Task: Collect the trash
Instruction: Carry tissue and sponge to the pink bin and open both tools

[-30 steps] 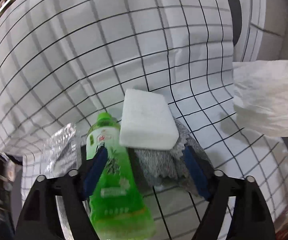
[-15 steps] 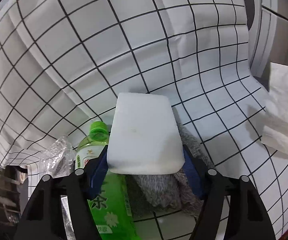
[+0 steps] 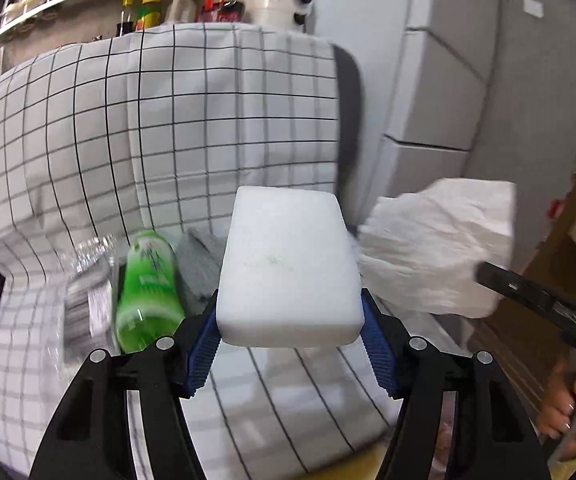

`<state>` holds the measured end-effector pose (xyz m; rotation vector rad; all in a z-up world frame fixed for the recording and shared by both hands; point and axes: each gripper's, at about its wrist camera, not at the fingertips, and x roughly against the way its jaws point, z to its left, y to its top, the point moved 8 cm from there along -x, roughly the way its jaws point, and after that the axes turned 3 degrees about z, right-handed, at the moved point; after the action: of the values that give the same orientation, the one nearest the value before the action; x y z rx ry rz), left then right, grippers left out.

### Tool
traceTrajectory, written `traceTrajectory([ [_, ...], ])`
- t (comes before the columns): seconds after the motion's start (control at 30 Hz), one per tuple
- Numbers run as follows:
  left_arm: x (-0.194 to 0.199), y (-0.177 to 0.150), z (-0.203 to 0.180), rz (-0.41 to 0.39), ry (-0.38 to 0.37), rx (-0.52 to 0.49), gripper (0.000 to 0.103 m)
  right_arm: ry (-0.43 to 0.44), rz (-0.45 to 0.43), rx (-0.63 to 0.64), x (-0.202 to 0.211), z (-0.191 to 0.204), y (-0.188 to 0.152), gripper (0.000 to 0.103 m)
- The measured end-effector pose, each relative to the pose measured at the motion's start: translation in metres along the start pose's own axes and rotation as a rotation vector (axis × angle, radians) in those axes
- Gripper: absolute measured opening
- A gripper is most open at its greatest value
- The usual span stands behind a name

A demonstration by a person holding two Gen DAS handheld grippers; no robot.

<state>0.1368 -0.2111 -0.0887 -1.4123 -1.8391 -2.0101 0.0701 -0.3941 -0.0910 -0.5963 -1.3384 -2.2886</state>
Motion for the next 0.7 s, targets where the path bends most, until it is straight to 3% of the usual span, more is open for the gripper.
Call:
traceTrajectory([
  [0.23, 0.007, -0.055, -0.029, 0.000, -0.017, -0.013, 0.066, -0.017, 0.029, -0.021, 0.025, -0.004, -0.039, 0.002],
  [0.5, 0.017, -0.087, -0.058, -0.005, -0.058, 0.004, 0.066, -0.083, 0.000, -0.080, 0.068, -0.034, -0.074, 0.002],
  [0.7, 0.024, -0.099, -0.098, 0.008, -0.139, -0.062, 0.066, -0.169, -0.019, -0.095, 0.108, -0.063, -0.086, 0.002],
])
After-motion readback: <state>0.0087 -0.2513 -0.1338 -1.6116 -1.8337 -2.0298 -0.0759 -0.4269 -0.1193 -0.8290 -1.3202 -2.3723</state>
